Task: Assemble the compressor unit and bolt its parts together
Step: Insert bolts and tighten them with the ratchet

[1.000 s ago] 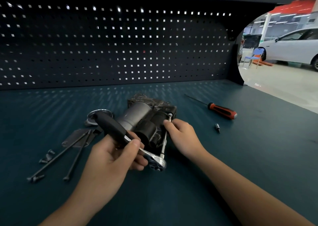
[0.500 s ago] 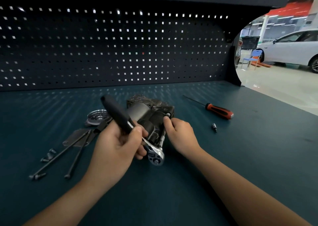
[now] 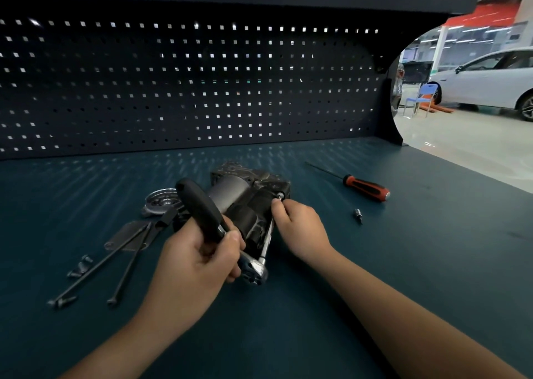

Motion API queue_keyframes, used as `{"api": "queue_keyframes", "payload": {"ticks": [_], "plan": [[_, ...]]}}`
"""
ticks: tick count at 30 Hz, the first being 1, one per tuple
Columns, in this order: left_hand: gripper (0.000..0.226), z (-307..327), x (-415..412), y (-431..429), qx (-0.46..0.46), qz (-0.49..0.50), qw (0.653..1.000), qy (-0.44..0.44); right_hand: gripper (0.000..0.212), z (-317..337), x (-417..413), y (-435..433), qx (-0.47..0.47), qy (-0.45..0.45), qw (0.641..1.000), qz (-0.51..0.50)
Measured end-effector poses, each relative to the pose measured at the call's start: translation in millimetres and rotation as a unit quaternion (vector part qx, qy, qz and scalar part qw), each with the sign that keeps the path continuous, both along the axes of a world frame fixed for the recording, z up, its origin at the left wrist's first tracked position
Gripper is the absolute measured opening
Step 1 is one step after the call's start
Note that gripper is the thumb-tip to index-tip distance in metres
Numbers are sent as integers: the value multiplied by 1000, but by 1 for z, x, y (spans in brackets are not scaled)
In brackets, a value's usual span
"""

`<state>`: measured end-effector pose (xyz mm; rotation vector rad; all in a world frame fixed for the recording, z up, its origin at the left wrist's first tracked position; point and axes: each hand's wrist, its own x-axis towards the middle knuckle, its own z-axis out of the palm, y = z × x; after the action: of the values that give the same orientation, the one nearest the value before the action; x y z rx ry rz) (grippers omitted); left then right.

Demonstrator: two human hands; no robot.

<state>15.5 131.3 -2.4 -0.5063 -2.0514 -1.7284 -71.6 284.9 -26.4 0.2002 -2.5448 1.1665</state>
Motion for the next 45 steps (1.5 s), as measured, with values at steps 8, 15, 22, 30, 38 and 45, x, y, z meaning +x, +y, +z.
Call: {"api": "queue_keyframes", "payload": {"ticks": [8, 15, 22, 30, 38, 45], "plan": [[36, 10, -6, 3, -48, 14, 998, 36, 47, 6, -5, 2, 50, -6, 999, -1], [24, 42, -19, 10, -315, 77, 934, 149, 49, 8, -3, 3, 12, -10, 1000, 12], [17, 54, -10, 19, -478, 25, 850, 219, 34, 18, 5, 5, -13, -82, 996, 18], [16, 26, -6, 38, -463, -109, 859, 186, 45, 17, -1, -4, -9, -136, 990, -23], [22, 8, -16, 7, 281, -34, 954, -95, 53, 12, -1, -7, 28, -70, 997, -33], [24, 25, -19, 29, 58, -39, 996, 55, 54, 14, 3, -4, 11, -81, 996, -22]]}}
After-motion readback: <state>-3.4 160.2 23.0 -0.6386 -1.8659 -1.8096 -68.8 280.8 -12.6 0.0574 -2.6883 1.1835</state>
